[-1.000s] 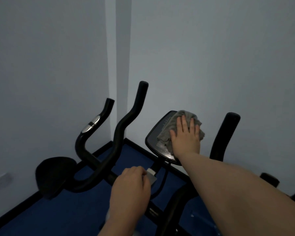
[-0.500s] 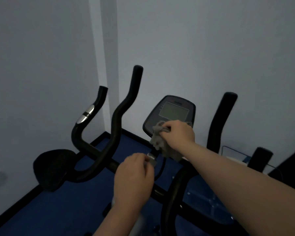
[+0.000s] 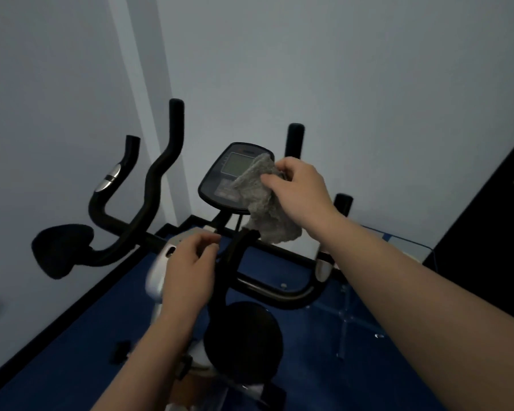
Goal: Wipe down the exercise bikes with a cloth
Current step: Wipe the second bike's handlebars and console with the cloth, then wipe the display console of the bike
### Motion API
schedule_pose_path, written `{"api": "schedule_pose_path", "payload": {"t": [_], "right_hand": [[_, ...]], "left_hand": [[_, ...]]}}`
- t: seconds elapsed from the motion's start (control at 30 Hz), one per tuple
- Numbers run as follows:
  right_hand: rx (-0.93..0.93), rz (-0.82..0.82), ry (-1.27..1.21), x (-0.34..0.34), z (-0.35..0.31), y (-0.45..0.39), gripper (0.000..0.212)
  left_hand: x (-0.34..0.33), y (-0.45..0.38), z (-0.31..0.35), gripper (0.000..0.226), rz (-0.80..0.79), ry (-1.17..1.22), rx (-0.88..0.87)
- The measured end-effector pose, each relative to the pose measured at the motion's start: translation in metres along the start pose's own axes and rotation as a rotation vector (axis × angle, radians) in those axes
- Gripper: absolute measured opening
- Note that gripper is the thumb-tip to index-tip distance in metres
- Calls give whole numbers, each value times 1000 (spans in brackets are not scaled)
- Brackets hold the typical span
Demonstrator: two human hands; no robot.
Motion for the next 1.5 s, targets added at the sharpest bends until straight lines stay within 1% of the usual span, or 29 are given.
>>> {"api": "schedule_pose_path", "payload": {"t": [0.1,0.17,0.23,0.33,0.4,0.5,0.57,0.67,0.77,0.87,0.93,1.1,1.27,1.4,1.5], "right_hand": [[0,-31,3,55,6,28,13],[-13,-30,38,91,19,47,13],[-38,-3,104,126,41,67,13],[-100,12,246,174,81,98,12],[-147,-15,332,203,110,117,11],[-231,-77,360,241,154,139,9],[-288,-120,367,259,182,148,9],[-329,-129,455,278,219,150,8],[-381,-107,506,288,245,142,6],[-462,-121,494,291,266,124,15],[-503,-112,480,292,279,106,11],[-557,-71,535,291,315,60,13],[-608,-24,523,293,355,21,16],[-686,-31,532,298,392,-4,16],[-695,-50,532,300,424,-27,17]], "left_hand": [[-20,42,29,17,-44,28,-47],[-36,70,46,16,-83,33,-97],[-55,100,59,15,-115,38,-151],[-86,143,67,15,-185,56,-162],[-106,171,63,16,-248,12,-166],[-136,203,53,15,-353,-82,-158],[-156,218,50,16,-421,-167,-157],[-185,230,47,18,-515,-277,-180],[-216,228,42,20,-594,-360,-197],[-255,213,35,21,-664,-416,-203],[-285,198,32,21,-710,-439,-207],[-352,162,23,22,-804,-475,-163],[-406,137,11,23,-886,-511,-121],[-440,127,-1,21,-916,-537,-59],[-468,117,-10,23,-915,-577,-47]]}}
Point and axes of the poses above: each hand's wrist, its own y-axis away from the middle knuckle, its own x-axis out of the back of the hand, z = x × y, the point moved 1 cm from there along -y, towards the middle knuckle, and after that the axes turned 13 degrees about z, right-handed, at the moved point
